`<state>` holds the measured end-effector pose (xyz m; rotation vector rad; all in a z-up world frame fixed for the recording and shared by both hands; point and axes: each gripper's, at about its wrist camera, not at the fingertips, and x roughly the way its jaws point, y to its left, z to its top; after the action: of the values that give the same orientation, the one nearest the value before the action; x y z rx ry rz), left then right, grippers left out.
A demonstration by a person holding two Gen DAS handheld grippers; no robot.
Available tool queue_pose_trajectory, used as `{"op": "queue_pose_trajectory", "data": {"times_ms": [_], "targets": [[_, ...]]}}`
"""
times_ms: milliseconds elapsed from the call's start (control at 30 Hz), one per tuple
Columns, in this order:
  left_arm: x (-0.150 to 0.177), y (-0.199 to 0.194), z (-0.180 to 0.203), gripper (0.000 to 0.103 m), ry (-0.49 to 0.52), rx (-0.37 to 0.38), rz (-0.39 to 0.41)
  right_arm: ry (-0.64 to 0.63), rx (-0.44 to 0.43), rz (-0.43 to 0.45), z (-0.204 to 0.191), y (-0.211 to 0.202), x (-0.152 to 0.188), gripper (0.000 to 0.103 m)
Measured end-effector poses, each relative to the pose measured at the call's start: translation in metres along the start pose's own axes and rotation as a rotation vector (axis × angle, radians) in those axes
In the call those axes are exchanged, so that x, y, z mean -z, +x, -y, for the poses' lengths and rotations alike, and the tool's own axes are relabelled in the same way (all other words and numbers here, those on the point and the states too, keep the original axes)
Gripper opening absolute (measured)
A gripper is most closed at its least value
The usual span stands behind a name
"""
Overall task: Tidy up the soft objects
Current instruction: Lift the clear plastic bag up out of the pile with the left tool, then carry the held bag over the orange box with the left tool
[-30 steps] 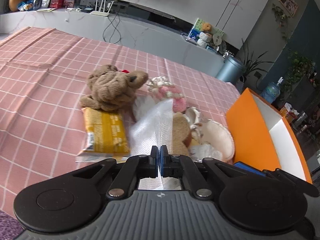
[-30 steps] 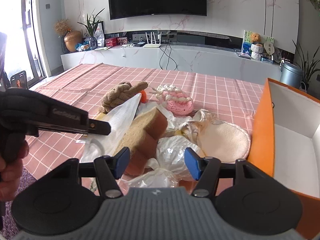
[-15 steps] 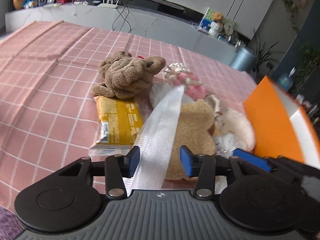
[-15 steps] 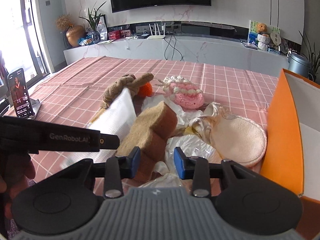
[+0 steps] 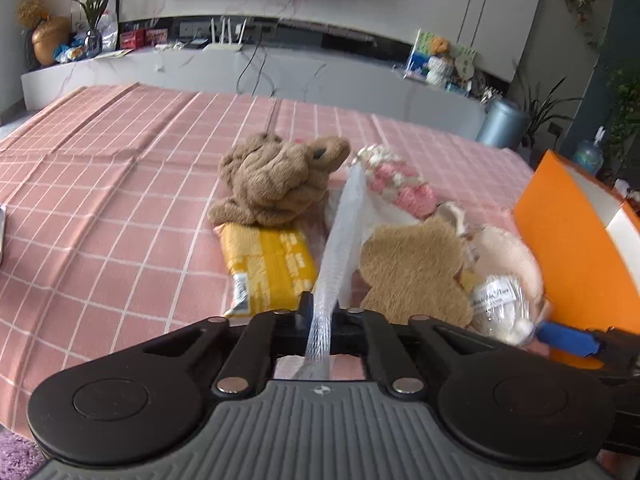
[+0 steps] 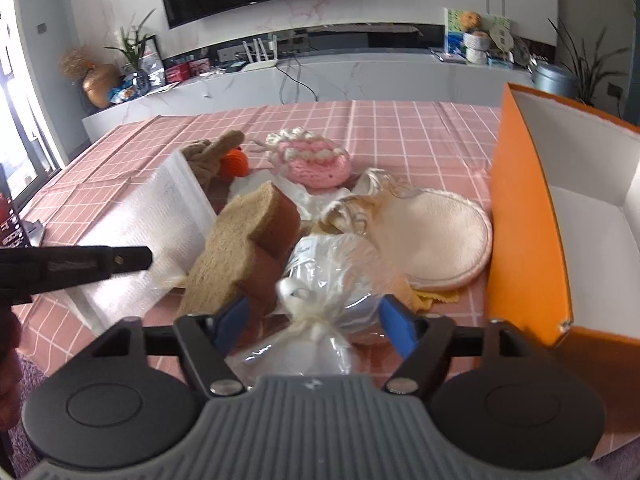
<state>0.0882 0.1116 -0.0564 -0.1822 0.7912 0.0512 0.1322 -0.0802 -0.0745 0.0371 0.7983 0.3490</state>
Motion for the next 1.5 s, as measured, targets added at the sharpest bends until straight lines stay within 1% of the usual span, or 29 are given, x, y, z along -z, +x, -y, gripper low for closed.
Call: {"op": "queue_pose_trajectory", "data": {"times_ms": [100,167,233,267,300,333,467,633,800,1000,1133,1267,1500], "targets": [[-0.003,-0.009,0.003,0.002,-0.01,0.044,0.046,0.033,0.007,-0.045,0.001,0.008,0.003,0.078],[-0.004,-0.013,0.008,0.002,-0.002,0.062,0.071,0.054,0.021,-0.063,0.004,0.014,0.006,0.073],[-0.006,-0.017,0.013,0.002,0.001,0.08,0.085,0.072,0.025,-0.058,0.007,0.015,0.007,0.066],[-0.006,-0.018,0.016,0.002,0.002,0.093,0.089,0.076,0.021,-0.059,0.009,0.014,0.006,0.066],[-0.007,-0.019,0.018,0.002,0.006,0.102,0.089,0.077,0.02,-0.06,0.009,0.014,0.006,0.06],[-0.007,-0.02,0.02,0.002,0.013,0.106,0.09,0.075,0.026,-0.059,0.01,0.013,0.006,0.057],[-0.004,-0.021,0.028,0.002,0.031,0.123,0.082,0.081,0.008,-0.059,0.016,0.009,0.005,0.049],[0.001,-0.025,0.033,0.002,0.041,0.137,0.076,0.055,0.001,-0.031,0.013,-0.009,0.006,0.047],[0.004,-0.037,0.039,0.001,0.058,0.144,0.103,0.059,-0.014,0.022,0.014,-0.032,0.004,0.047],[0.002,-0.055,0.046,0.001,0.072,0.147,0.151,0.047,-0.022,0.131,0.015,-0.071,0.0,0.047],[0.0,-0.072,0.054,0.001,0.087,0.154,0.203,0.053,-0.032,0.199,0.021,-0.098,-0.005,0.047],[-0.007,-0.087,0.062,0.001,0.103,0.174,0.255,0.07,-0.037,0.257,0.031,-0.123,-0.008,0.047],[-0.028,-0.106,0.082,0.001,0.144,0.222,0.333,0.1,-0.008,0.343,0.053,-0.156,-0.016,0.047]]}}
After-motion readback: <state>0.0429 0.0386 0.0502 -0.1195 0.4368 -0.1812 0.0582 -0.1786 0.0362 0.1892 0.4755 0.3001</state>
